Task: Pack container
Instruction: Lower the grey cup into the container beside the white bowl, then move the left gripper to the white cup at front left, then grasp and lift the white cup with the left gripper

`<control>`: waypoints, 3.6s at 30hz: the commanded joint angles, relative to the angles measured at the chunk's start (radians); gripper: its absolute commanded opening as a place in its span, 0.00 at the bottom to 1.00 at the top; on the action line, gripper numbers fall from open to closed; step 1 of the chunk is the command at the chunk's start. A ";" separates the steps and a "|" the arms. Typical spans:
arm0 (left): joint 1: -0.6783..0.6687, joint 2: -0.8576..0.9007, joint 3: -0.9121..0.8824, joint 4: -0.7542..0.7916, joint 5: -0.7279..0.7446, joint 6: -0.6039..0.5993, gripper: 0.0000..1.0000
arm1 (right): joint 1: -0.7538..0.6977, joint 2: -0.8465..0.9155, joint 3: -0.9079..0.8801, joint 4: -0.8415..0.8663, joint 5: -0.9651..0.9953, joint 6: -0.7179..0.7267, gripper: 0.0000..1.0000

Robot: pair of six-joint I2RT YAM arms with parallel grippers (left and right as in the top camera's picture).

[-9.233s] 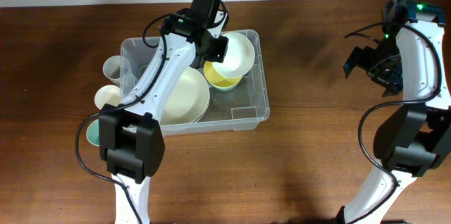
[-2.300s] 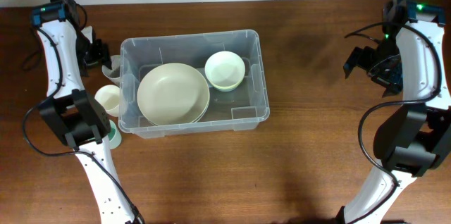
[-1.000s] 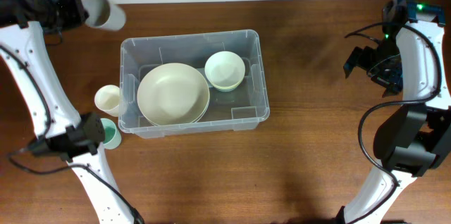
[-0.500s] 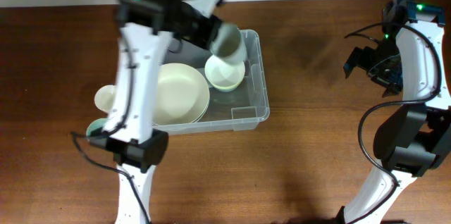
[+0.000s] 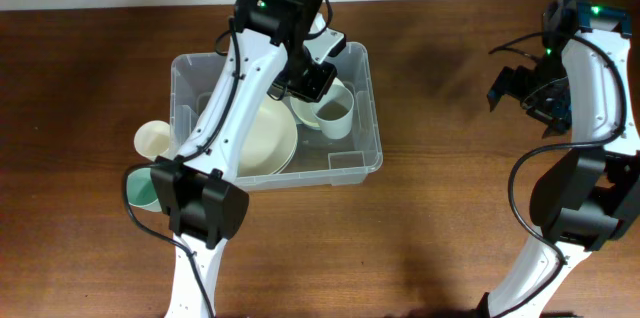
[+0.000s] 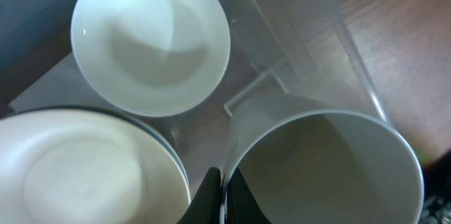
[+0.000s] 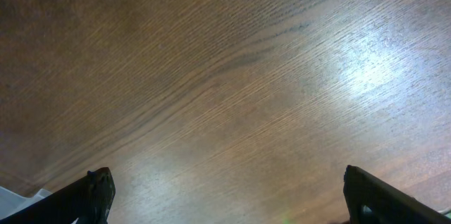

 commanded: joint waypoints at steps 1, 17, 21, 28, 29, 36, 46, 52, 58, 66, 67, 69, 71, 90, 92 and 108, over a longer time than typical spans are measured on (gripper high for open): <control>0.003 0.003 -0.079 0.048 -0.005 -0.013 0.01 | -0.003 -0.008 -0.004 0.000 -0.002 0.001 0.99; 0.003 0.004 -0.237 0.171 -0.009 -0.012 0.06 | -0.003 -0.008 -0.004 0.000 -0.002 0.001 0.99; 0.003 0.004 -0.237 0.179 -0.062 -0.012 0.06 | -0.003 -0.008 -0.004 0.000 -0.002 0.001 0.99; 0.003 0.004 -0.237 0.183 -0.068 -0.012 0.18 | -0.003 -0.008 -0.004 0.000 -0.002 0.001 0.99; 0.003 0.004 -0.237 0.183 -0.068 -0.013 0.20 | -0.003 -0.008 -0.004 0.000 -0.001 0.001 0.99; 0.006 0.004 -0.236 0.213 -0.068 -0.013 0.59 | -0.003 -0.008 -0.004 0.000 -0.001 0.001 0.99; 0.077 -0.064 0.068 0.107 -0.187 -0.082 0.99 | -0.003 -0.008 -0.004 0.000 -0.001 0.001 0.99; 0.258 -0.138 0.174 -0.035 -0.474 -0.351 1.00 | -0.003 -0.008 -0.004 0.000 -0.002 0.001 0.99; 0.521 -0.142 0.117 -0.130 -0.406 -0.532 0.99 | -0.003 -0.008 -0.004 -0.001 -0.002 0.001 0.99; 0.725 -0.142 -0.151 -0.119 -0.325 -0.556 0.99 | -0.003 -0.008 -0.004 0.000 -0.002 0.001 0.99; 0.735 -0.142 -0.200 -0.104 -0.317 -0.555 1.00 | -0.003 -0.008 -0.004 -0.001 -0.001 0.001 0.99; 0.742 -0.142 -0.297 -0.055 -0.301 -0.536 0.99 | -0.003 -0.008 -0.004 0.000 -0.002 0.001 0.99; 0.738 -0.142 -0.392 0.008 -0.274 -0.488 0.99 | -0.003 -0.008 -0.004 0.000 -0.001 0.001 0.99; 0.743 -0.143 -0.674 0.310 -0.276 -0.484 0.01 | -0.003 -0.008 -0.004 -0.001 -0.002 0.001 0.99; 0.748 -0.143 -0.660 0.309 -0.278 -0.484 0.01 | -0.003 -0.008 -0.004 0.000 -0.001 0.001 0.99; 0.539 -0.298 0.004 0.043 0.222 0.044 0.01 | -0.003 -0.008 -0.004 0.000 -0.002 0.001 0.99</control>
